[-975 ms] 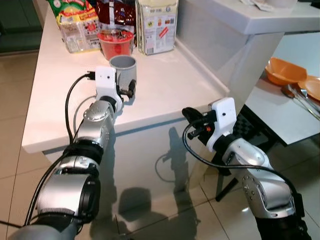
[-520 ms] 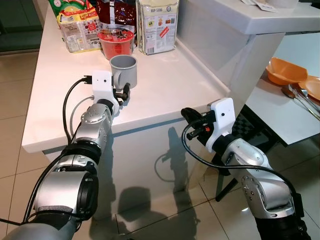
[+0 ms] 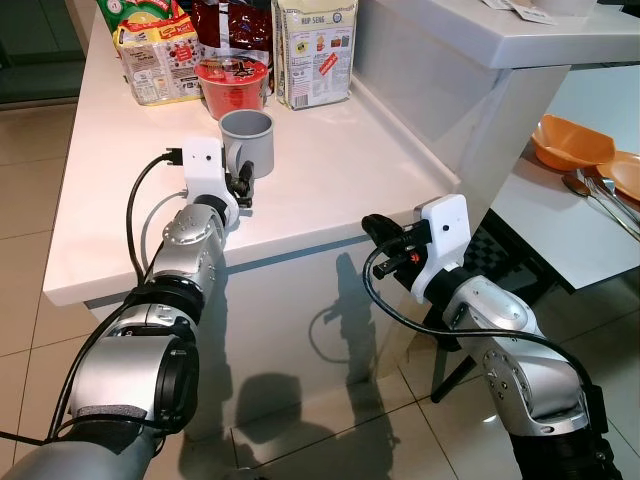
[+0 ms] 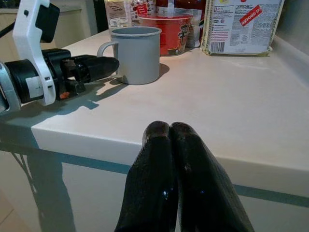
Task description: Setting the table
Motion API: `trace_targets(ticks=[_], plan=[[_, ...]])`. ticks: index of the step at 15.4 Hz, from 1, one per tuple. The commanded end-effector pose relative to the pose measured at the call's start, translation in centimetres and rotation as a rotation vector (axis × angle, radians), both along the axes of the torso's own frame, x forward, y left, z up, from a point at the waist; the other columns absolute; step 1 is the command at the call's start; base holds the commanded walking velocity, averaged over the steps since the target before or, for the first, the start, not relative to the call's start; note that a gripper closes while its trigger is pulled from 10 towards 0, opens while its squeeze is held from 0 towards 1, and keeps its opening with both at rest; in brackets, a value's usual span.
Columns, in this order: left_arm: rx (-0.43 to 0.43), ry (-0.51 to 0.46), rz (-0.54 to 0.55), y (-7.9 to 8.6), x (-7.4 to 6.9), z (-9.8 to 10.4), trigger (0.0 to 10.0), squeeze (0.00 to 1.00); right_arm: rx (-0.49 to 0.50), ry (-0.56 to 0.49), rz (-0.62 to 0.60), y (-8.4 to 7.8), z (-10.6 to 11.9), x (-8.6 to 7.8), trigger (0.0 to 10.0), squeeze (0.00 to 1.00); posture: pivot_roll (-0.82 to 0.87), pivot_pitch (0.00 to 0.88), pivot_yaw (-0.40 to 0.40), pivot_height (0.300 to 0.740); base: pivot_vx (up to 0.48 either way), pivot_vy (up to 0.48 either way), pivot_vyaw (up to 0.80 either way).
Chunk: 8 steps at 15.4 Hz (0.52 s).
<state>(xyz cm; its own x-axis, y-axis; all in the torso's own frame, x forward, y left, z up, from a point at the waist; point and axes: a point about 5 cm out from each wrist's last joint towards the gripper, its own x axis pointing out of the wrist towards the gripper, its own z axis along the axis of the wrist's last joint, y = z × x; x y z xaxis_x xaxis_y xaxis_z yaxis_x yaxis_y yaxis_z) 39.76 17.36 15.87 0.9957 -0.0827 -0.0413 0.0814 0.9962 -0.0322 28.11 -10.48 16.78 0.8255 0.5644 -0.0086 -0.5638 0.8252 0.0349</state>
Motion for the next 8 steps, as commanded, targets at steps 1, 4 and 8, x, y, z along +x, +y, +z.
trace_targets(ticks=[1,4,8], plan=[[-0.010,-0.027,-0.009,-0.55,0.40,0.95,0.0,0.00,0.000,-0.023,0.003,-0.16,0.64,0.12,10.0,0.00,-0.02,0.000,-0.055,0.740,0.000,0.000,0.00],[-0.012,-0.027,-0.013,-0.69,0.42,0.92,0.0,0.00,-0.001,-0.025,0.004,-0.14,0.66,0.19,10.0,0.00,-0.03,0.000,-0.054,0.740,0.000,0.000,0.00],[-0.009,-0.029,-0.006,-0.61,0.45,0.99,0.0,0.00,0.001,-0.026,0.004,-0.06,0.67,0.32,10.0,0.00,-0.03,0.000,-0.052,0.740,0.000,0.000,0.00]])
